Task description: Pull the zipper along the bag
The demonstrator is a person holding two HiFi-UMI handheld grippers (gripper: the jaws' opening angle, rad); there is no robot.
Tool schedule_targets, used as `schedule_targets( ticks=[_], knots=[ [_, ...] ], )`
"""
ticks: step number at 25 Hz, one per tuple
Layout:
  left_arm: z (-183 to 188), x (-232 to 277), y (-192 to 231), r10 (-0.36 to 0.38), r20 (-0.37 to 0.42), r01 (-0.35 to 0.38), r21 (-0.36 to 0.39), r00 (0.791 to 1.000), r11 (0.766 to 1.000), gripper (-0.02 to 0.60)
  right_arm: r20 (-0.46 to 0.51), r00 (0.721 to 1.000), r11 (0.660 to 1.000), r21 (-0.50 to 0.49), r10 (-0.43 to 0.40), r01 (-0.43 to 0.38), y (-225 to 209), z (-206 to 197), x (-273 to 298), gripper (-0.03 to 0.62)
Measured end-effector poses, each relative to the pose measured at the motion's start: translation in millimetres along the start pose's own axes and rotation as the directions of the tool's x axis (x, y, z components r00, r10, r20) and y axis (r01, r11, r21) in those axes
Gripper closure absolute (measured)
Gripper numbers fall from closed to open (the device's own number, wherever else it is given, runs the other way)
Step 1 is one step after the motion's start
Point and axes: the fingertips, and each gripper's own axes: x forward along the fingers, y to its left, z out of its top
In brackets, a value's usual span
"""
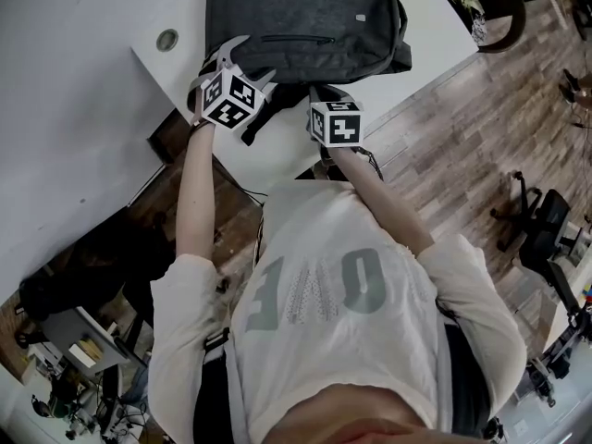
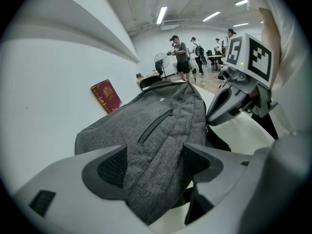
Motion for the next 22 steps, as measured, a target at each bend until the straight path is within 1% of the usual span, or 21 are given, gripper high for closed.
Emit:
schedule_targets(
  ticks=[1, 2, 3, 5, 6, 7, 8, 9, 10, 11, 12, 13, 14, 15, 17, 21, 22],
  knots=[
    [-0.2, 0.3, 0.2, 0.002, 0.000, -0.002, 0.003, 1.000, 1.000, 0.202, 0.006, 1.000, 1.000, 0.003, -0.007, 0.007, -11.1, 0.5, -3.3, 0.568],
    [-0.4, 0.3, 0.4, 0.003, 0.001, -0.004, 0.007, 1.000, 1.000, 0.202, 0.009, 1.000, 1.000, 0.011, 0.022, -0.022, -18.2, 0.3, -7.8, 0.568],
    [-0.7, -0.1, 0.7, 0.005, 0.000, -0.005, 0.010, 1.000, 1.000, 0.202, 0.015, 0.996, 0.996, 0.021, 0.084, -0.084, -18.6, -0.2, -13.6, 0.568],
    [-1.1, -1.7, 1.3, 0.008, -0.003, -0.008, 0.015, 1.000, 1.000, 0.202, 0.042, 0.975, 0.975, 0.019, 0.218, -0.219, -4.9, -2.0, -26.2, 0.568],
    [-0.8, -2.7, 1.6, 0.009, -0.005, -0.009, 0.016, 1.000, 1.000, 0.202, 0.048, 0.969, 0.970, -0.025, 0.244, -0.243, 2.6, -3.7, -29.7, 0.566],
    [-0.1, -3.4, 1.8, 0.011, -0.007, -0.010, 0.016, 1.000, 1.000, 0.202, 0.045, 0.970, 0.966, -0.112, 0.238, -0.232, 8.5, -5.2, -30.8, 0.566],
    [0.9, -3.7, 1.8, 0.011, -0.007, -0.011, 0.016, 1.000, 1.000, 0.202, 0.036, 0.976, 0.952, -0.230, 0.217, -0.203, 13.4, -5.9, -30.0, 0.565],
    [1.8, -3.5, 1.7, 0.012, -0.008, -0.011, 0.016, 1.000, 1.000, 0.202, 0.025, 0.981, 0.922, -0.346, 0.195, -0.174, 18.1, -5.8, -27.8, 0.563],
    [2.2, -3.3, 1.4, 0.012, -0.008, -0.011, 0.015, 1.000, 1.000, 0.202, 0.012, 0.983, 0.890, -0.427, 0.183, -0.161, 22.6, -5.5, -24.5, 0.563],
    [2.0, -3.1, 0.9, 0.012, -0.010, -0.011, 0.013, 1.000, 1.000, 0.201, -0.003, 0.983, 0.870, -0.465, 0.183, -0.163, 26.3, -5.3, -20.5, 0.561],
    [1.6, -2.8, 0.3, 0.012, -0.011, -0.012, 0.011, 1.000, 1.000, 0.201, -0.017, 0.982, 0.863, -0.475, 0.186, -0.171, 28.6, -5.0, -16.8, 0.544],
    [1.4, -2.3, -0.5, 0.012, -0.012, -0.012, 0.010, 1.000, 1.000, 0.202, -0.030, 0.982, 0.858, -0.482, 0.186, -0.177, 29.3, -4.6, -13.5, 0.473],
    [1.3, -1.7, -1.0, 0.013, -0.012, -0.013, 0.010, 1.000, 1.000, 0.201, -0.041, 0.983, 0.848, -0.500, 0.178, -0.175, 28.6, -4.1, -10.8, 0.431],
    [1.5, -1.0, -1.3, 0.014, -0.011, -0.014, 0.010, 1.000, 1.000, 0.201, -0.049, 0.985, 0.834, -0.527, 0.166, -0.166, 27.2, -3.9, -8.7, 0.433],
    [1.2, 0.3, -1.4, 0.013, -0.010, -0.013, 0.010, 1.000, 1.000, 0.202, -0.057, 0.988, 0.809, -0.568, 0.144, -0.151, 25.5, -4.9, -6.6, 0.458],
    [-0.7, 0.8, -0.7, 0.011, -0.010, -0.011, 0.012, 1.000, 1.000, 0.202, -0.101, 0.982, 0.787, -0.587, 0.162, -0.190, 34.4, -15.8, -7.3, 0.488],
    [-0.7, 0.6, -0.8, 0.012, -0.008, -0.012, 0.013, 1.000, 1.000, 0.202, -0.100, 0.983, 0.783, -0.594, 0.156, -0.184, 34.6, -16.1, -7.6, 0.488]
  ],
)
